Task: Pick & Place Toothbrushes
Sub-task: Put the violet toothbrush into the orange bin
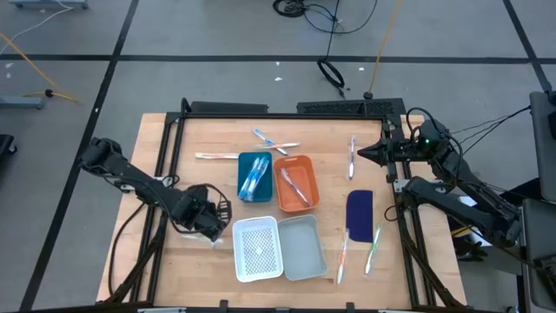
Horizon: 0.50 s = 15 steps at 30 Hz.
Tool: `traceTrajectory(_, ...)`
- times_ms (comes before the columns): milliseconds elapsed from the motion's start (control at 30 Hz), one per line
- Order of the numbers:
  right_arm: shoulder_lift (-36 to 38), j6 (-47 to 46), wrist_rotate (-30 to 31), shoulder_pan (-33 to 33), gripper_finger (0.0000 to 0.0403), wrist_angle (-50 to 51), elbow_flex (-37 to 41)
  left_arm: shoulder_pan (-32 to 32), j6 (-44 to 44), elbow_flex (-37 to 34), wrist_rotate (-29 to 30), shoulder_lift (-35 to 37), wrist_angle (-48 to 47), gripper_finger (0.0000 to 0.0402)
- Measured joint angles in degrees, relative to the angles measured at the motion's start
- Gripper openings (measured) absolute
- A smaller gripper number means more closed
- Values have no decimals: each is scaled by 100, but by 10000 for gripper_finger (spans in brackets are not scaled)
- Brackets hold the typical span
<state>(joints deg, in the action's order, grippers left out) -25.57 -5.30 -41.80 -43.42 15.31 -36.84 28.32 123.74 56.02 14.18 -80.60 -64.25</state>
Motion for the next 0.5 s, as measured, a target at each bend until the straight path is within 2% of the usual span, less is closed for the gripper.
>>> traceTrajectory(267, -1, -2, 0, 0, 0, 0, 0, 0, -45, 179, 877, 4, -172, 0)
traceTrajectory(500, -1, -2, 0, 1, 0, 0, 0, 0, -93, 180, 939, 4, -237, 0)
